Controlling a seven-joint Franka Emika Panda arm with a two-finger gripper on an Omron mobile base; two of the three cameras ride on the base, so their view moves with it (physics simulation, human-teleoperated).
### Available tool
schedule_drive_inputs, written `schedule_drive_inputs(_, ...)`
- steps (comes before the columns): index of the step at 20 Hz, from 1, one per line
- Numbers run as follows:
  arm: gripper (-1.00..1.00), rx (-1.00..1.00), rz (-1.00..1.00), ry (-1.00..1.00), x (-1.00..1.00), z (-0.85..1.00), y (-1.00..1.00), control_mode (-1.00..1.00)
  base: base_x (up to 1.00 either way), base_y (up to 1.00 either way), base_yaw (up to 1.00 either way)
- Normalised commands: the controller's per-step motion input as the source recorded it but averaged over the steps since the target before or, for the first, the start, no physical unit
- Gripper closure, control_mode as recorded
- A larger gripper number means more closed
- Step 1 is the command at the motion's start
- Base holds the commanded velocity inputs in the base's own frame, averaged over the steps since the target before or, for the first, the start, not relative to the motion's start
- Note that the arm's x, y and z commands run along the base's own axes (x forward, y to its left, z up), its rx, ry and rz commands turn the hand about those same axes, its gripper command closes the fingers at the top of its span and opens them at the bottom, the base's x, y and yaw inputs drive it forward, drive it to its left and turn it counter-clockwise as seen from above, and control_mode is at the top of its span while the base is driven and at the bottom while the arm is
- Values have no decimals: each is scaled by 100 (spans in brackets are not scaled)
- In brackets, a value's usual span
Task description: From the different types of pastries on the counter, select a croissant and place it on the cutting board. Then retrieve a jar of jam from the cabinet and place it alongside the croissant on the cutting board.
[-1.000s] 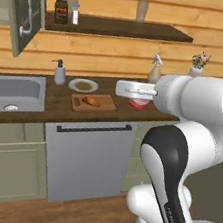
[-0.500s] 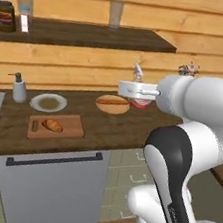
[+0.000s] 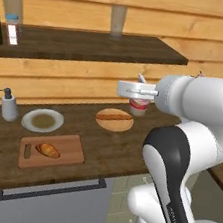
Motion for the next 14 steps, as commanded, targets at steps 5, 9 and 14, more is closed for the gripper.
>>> schedule_drive_inputs(5, 100, 0, 0, 0, 0, 0, 0, 100, 39, -6, -4)
schedule_drive_inputs(9, 100, 0, 0, 0, 0, 0, 0, 100, 31, -3, -1)
schedule_drive_inputs(14, 100, 0, 0, 0, 0, 0, 0, 100, 15, -2, 0)
